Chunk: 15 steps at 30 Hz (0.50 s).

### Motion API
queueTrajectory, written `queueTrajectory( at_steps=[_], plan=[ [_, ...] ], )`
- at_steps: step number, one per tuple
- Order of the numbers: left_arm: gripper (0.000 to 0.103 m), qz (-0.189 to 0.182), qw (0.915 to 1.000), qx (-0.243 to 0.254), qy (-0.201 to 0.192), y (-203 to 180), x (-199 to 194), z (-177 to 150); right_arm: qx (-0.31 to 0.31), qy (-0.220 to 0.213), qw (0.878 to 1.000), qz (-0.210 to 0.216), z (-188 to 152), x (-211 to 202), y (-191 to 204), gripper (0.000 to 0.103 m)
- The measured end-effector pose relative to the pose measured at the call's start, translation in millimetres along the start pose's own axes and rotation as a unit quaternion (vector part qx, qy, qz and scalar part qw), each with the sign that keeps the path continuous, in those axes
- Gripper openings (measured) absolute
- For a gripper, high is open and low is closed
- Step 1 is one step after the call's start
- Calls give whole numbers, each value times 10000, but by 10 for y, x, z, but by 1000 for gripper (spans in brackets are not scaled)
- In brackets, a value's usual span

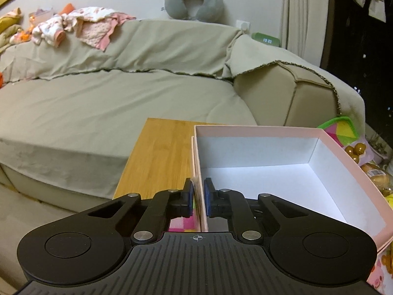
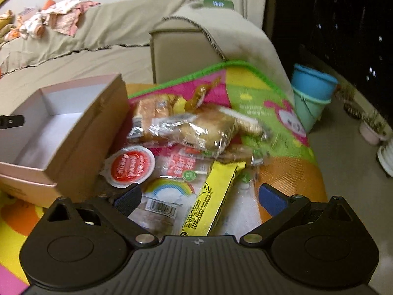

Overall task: Organize objects
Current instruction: 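Clamp the pink box wall with the left gripper while the right gripper reaches the yellow stick, then grasp the yellow stick snack with the right gripper and drop it into the box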

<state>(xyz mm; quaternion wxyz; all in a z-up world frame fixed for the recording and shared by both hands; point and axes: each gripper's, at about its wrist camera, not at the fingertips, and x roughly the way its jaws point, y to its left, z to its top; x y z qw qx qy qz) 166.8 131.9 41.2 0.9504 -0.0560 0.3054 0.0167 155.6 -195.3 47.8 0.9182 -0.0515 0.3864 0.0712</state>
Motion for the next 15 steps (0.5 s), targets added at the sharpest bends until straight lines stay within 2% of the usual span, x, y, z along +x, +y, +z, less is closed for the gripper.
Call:
queueTrajectory(
  at_steps=[5,6,7,8,10,12,15],
  plan=[
    [11,-33,9999,71,-81,5,-15,-18,279,284,9992,23,-54,118,-38,82],
    [11,-23,9999,89,-88,-5,-21,-18,344,298,9989,70,-57,107,-47,74],
    [11,-31,9999,90,-94,-6,-23,-15,361,333,9987,154,-55,91,-43,62],
    [11,-48,9999,85,-101,-10,-22,-11,352,366,9985,217,-49,71,-37,55],
    [11,-71,9999,92,-127,-13,-24,-28,299,440,9983,222,-38,26,-9,31],
    [11,-69,9998,117,-175,-14,-33,-41,263,493,9982,228,-38,-24,8,23],
    [11,-58,9996,121,-258,-12,-54,-28,166,489,9985,193,-48,-150,32,21]
  ],
)
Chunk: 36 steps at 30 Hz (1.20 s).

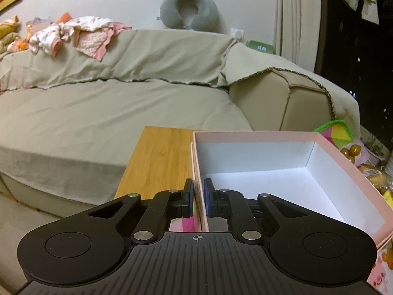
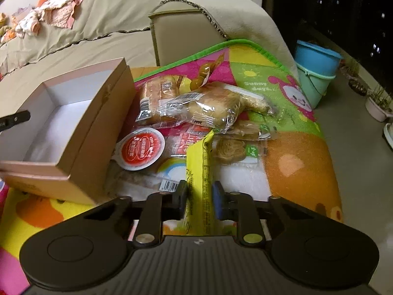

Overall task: Organize objects
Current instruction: 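Grasp the yellow stick snack with the right gripper and drop it into the box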

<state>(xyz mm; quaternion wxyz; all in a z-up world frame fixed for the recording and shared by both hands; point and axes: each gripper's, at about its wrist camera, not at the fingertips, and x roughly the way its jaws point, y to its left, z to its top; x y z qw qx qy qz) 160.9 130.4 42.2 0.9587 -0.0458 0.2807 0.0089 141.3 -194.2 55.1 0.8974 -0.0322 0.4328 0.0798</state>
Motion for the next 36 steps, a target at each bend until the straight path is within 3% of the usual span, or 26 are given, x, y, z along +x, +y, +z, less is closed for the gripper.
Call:
queueTrajectory(
  at_steps=[12,19,25,31,36],
  plan=[
    [11,-35,10000,-26,-76,-8,-27,-7,43,-184,9998,79,-97,-708,37,20],
    [11,-76,9999,-55,-77,2,-38,-11,-143,-729,9964,397,58,-1240,223,20],
    [11,-122,9998,-107,-67,17,-29,-12,-437,-1190,9886,811,389,-1606,444,20],
    [11,-241,9994,-237,-41,74,-29,-25,-759,-981,9814,1467,898,-1386,836,20],
    [12,-298,9991,-302,-43,107,-23,-34,-713,17,9721,2234,1315,-581,1271,21]
  ],
)
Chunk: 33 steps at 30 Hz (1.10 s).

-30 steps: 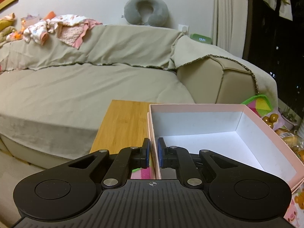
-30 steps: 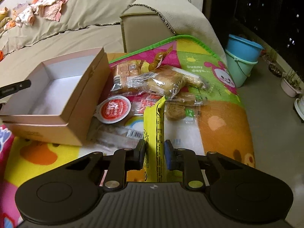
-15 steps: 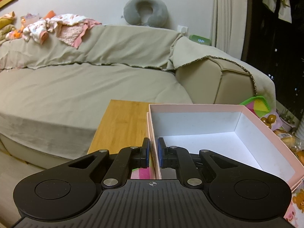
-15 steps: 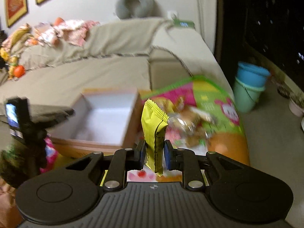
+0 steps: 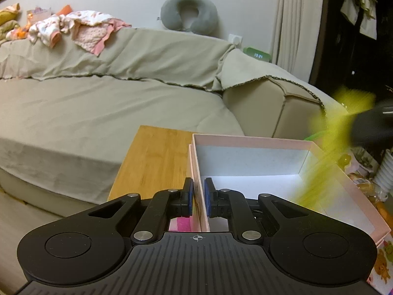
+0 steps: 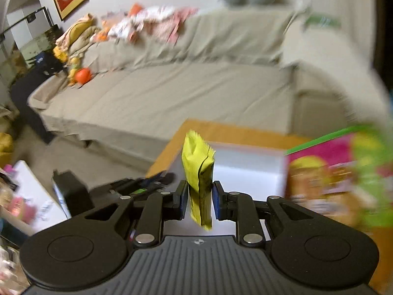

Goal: Organize objects

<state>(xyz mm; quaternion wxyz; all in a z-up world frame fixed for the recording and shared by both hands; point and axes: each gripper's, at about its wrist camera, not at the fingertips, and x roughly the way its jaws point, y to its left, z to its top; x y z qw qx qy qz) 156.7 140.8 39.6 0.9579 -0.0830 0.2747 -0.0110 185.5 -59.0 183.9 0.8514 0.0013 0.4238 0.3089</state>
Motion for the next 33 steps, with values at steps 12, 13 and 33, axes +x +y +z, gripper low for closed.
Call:
queueTrajectory(
  at_steps=[12,13,33],
  plan=[
    [12,-10,10000,-4,-41,29,9,-19,171,-597,9957,-680,-95,33,-617,39],
    [12,-2,10000,7,-34,31,9,-17,170,-676,9928,-974,-212,-54,-738,43],
    [12,139,9998,135,89,-38,32,-108,-1474,401,9834,-984,-1412,376,-1026,79]
  ],
)
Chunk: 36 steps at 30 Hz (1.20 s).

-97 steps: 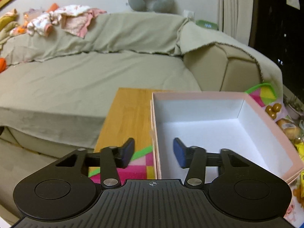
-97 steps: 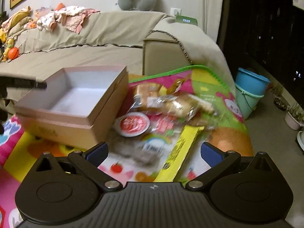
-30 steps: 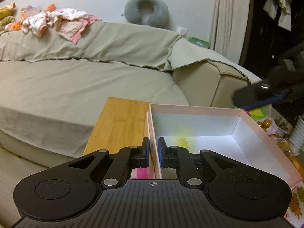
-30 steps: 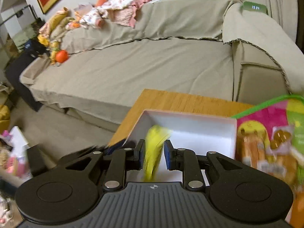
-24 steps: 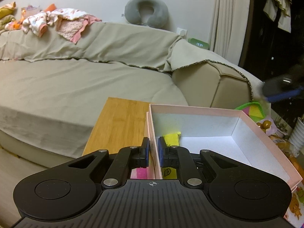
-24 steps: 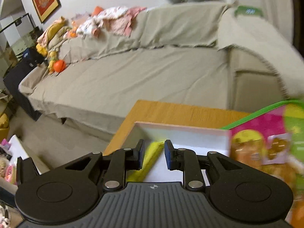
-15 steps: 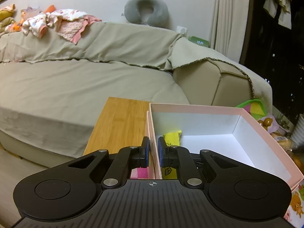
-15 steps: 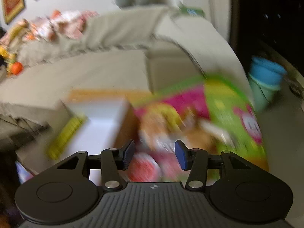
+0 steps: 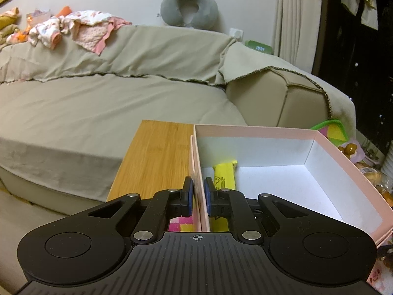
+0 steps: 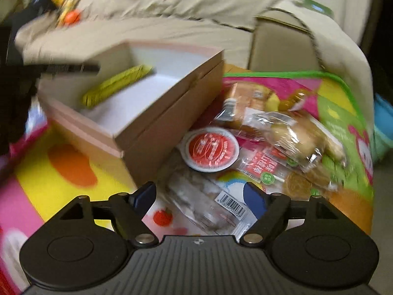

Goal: Organize objects

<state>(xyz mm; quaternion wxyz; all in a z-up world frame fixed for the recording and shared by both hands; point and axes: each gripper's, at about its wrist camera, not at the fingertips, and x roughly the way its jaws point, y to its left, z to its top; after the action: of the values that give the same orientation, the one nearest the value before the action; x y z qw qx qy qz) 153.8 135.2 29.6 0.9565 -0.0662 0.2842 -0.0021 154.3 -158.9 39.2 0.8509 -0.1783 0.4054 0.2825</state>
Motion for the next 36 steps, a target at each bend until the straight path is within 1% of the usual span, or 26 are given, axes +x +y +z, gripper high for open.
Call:
queueTrajectory(
  at_steps=[1,2,4,5,6,7,8,9,12,15,21,24,26,29,32,34,36],
  plan=[
    [12,-3,10000,-2,-1,0,1,-2,-115,70,9999,-65,-11,46,27,80],
    [12,-9,10000,-6,0,2,0,-4,-110,61,9999,-43,-8,56,14,81],
    [12,-9,10000,-6,3,3,3,8,84,81,9998,158,31,88,-49,79],
    [12,-11,10000,-9,2,3,3,5,235,108,9994,245,35,99,-73,77],
    [12,-8,10000,-7,1,1,3,7,356,115,9989,290,38,104,-86,74],
    [12,-9,10000,-8,1,5,1,3,375,109,9989,276,26,88,-68,68],
    [12,-8,10000,-11,2,5,3,4,351,92,9990,247,5,57,-36,64],
    [12,-8,10000,-12,3,3,4,5,368,95,9990,243,-19,26,-15,58],
    [12,-6,10000,-7,3,0,4,8,630,174,9977,153,-108,-80,2,51],
    [12,-6,10000,-10,3,1,4,7,970,240,9950,-66,-244,-210,-42,39],
    [12,-20,10000,-25,9,-2,6,-3,1925,297,9798,-455,-489,-399,-285,39],
    [12,-19,10000,-25,9,-4,6,-3,2267,301,9722,-506,-562,-474,-308,39],
    [12,-25,10000,-29,11,-8,5,-3,2350,284,9706,-438,-584,-498,-256,39],
    [12,-25,10000,-29,11,-12,7,-6,2286,244,9725,-371,-592,-510,-127,40],
    [13,-27,10000,-31,12,-12,6,-6,2286,205,9731,-204,-566,-498,-50,40],
    [13,-28,10000,-31,12,-13,7,-4,2278,196,9735,-92,-542,-484,-6,43],
    [13,-36,10000,-36,17,-17,9,-6,2211,203,9750,-34,-509,-483,51,44]
  ],
)
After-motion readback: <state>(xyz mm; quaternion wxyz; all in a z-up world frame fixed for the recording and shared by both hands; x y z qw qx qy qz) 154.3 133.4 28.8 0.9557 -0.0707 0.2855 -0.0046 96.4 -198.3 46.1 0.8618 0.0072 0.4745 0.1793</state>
